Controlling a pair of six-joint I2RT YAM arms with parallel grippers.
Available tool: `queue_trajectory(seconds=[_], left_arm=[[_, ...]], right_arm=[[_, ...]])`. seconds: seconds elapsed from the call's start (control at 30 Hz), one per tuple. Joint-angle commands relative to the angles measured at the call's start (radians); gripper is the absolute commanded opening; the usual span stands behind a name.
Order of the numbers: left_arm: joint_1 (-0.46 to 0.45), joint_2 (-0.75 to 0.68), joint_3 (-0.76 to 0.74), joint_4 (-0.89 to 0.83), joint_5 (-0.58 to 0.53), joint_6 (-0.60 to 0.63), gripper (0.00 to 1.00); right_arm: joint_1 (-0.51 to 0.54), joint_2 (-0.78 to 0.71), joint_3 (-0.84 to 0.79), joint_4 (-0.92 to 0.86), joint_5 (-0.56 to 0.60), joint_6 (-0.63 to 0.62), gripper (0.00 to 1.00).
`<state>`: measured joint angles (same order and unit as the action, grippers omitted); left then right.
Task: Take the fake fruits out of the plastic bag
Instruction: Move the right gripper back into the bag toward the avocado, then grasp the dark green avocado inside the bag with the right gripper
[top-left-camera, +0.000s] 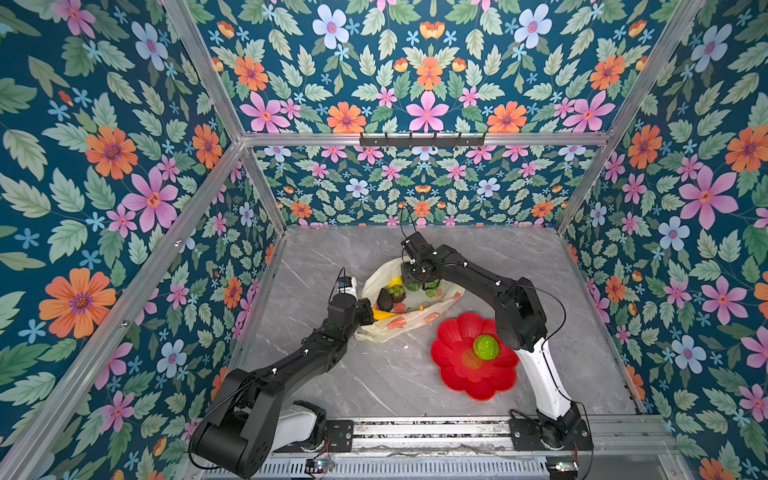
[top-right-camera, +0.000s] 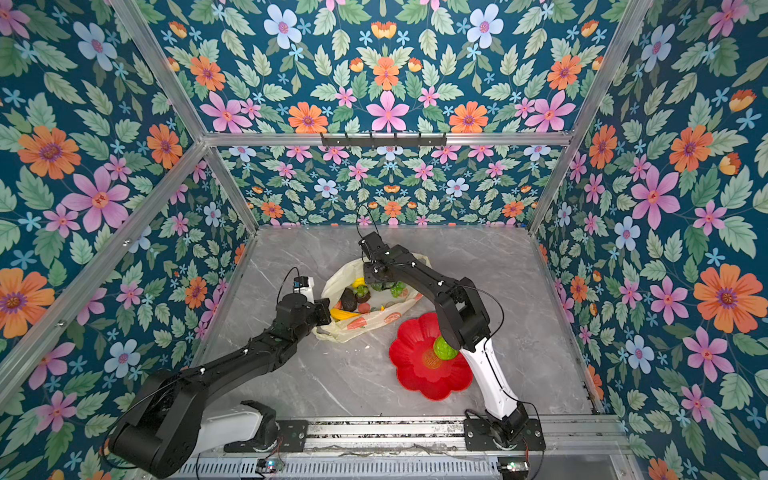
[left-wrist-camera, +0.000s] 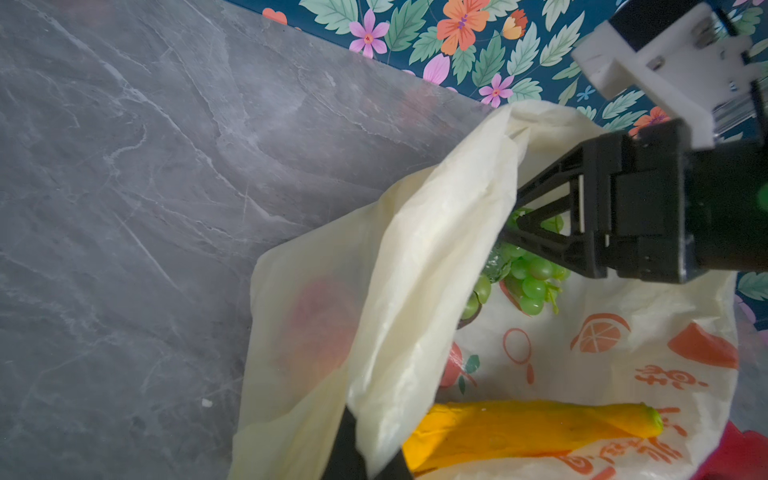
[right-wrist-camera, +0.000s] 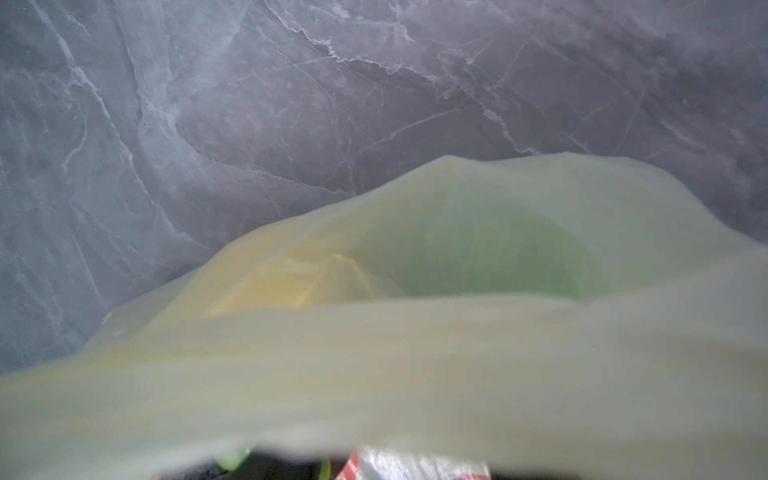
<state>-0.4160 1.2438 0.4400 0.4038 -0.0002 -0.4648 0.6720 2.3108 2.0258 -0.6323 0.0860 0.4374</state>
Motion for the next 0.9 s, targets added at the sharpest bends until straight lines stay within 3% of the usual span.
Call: queue_trajectory(seconds=[0.0, 0.37, 0.57, 0.7, 0.87], left_arm=[[0.001, 0.001, 0.006, 0.012, 0.001, 0.009, 0.00], [0.002, 0.002, 0.006, 0.009, -0.001, 0.011, 0.00], [0.002, 0.007, 0.009, 0.009, -0.001, 0.012, 0.00], [0.001, 0.005, 0.009, 0.007, -0.002, 0.012, 0.00], [0.002, 0.003, 0.010, 0.006, -0.004, 0.014, 0.00]], right_arm=[[-0.002, 0.017, 0.026, 0.002, 0.009, -0.023, 0.59], [-0.002, 0.089, 0.087, -0.038, -0.006, -0.027, 0.63], [-0.002, 0.124, 0.117, -0.070, -0.015, -0.029, 0.75], [-0.002, 0.144, 0.139, -0.089, -0.020, -0.027, 0.74], [-0.002, 0.126, 0.129, -0.084, -0.028, -0.025, 0.65]])
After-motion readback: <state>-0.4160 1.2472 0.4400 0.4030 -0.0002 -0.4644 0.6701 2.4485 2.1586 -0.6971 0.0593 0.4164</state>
